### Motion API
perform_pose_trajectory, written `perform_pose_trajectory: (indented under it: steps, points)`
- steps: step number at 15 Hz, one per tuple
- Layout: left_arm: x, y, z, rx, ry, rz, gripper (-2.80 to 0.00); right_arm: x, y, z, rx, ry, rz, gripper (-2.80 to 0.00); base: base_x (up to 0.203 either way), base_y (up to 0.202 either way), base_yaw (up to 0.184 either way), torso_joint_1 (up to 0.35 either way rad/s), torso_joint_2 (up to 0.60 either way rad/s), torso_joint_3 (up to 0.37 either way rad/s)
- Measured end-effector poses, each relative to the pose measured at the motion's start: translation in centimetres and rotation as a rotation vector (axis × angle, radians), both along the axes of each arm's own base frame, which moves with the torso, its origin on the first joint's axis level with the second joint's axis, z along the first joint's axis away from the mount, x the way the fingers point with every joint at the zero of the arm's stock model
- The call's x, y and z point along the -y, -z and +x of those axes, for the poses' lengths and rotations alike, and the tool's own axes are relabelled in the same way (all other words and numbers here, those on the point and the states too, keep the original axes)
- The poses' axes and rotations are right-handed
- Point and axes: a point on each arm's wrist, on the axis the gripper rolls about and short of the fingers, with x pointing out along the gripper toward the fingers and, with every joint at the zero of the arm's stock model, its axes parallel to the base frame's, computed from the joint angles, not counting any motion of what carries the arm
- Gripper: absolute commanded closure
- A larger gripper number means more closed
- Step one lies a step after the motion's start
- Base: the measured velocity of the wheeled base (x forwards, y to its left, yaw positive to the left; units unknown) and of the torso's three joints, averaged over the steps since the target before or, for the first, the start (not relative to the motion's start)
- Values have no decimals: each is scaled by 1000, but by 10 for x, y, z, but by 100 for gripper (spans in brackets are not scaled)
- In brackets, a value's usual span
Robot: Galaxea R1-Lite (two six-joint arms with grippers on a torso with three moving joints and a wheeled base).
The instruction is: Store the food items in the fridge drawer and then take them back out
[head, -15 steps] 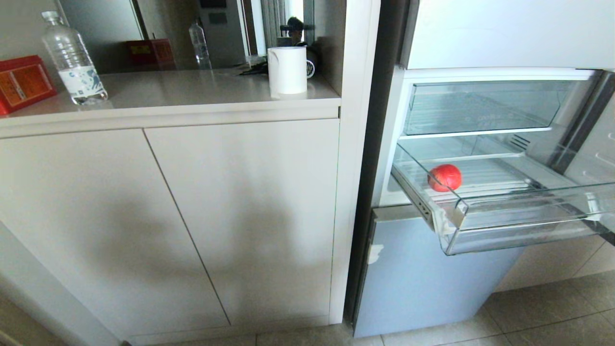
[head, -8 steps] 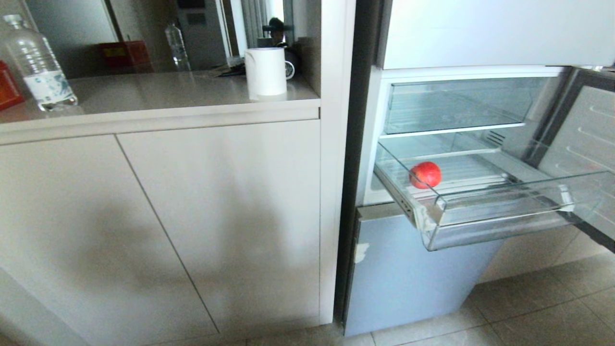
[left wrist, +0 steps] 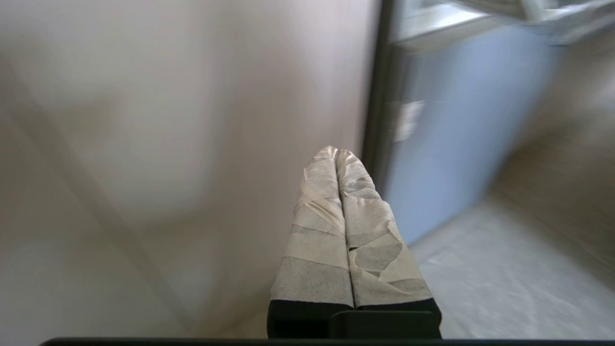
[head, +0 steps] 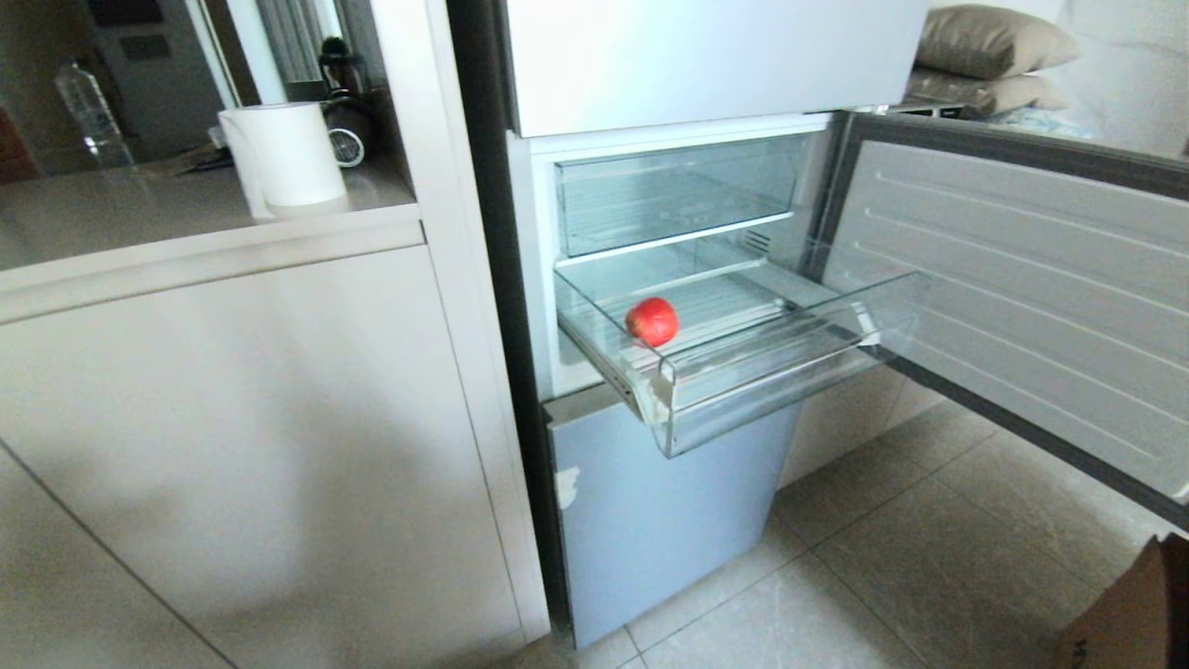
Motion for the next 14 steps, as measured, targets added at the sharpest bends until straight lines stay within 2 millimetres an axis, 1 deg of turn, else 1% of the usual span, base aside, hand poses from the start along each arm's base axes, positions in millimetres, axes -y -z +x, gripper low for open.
perform_pose_trajectory:
  steps: [5, 7, 8, 11, 13, 14]
  points:
    - [0, 0, 0, 0, 0, 0, 0, 0, 0, 0, -1, -2, 2, 0, -1, 8, -175, 2, 2, 4]
    - [0, 0, 0, 0, 0, 0, 0, 0, 0, 0, -1, -4, 1, 0, 0, 9, -137, 4, 3, 1]
    - [0, 0, 0, 0, 0, 0, 0, 0, 0, 0, -2, -3, -1, 0, 2, 1, -79, 3, 0, 7]
    - [0, 0, 0, 0, 0, 0, 0, 0, -3, 1, -17, 22, 11, 0, 0, 0, 0, 0, 0, 0]
    - [0, 0, 0, 0, 0, 0, 0, 1, -22, 4, -25, 76, 67, 0, 0, 0, 0, 0, 0, 0]
    - [0, 0, 0, 0, 0, 0, 0, 2, -36, 8, -40, 111, 111, 0, 0, 0, 0, 0, 0, 0]
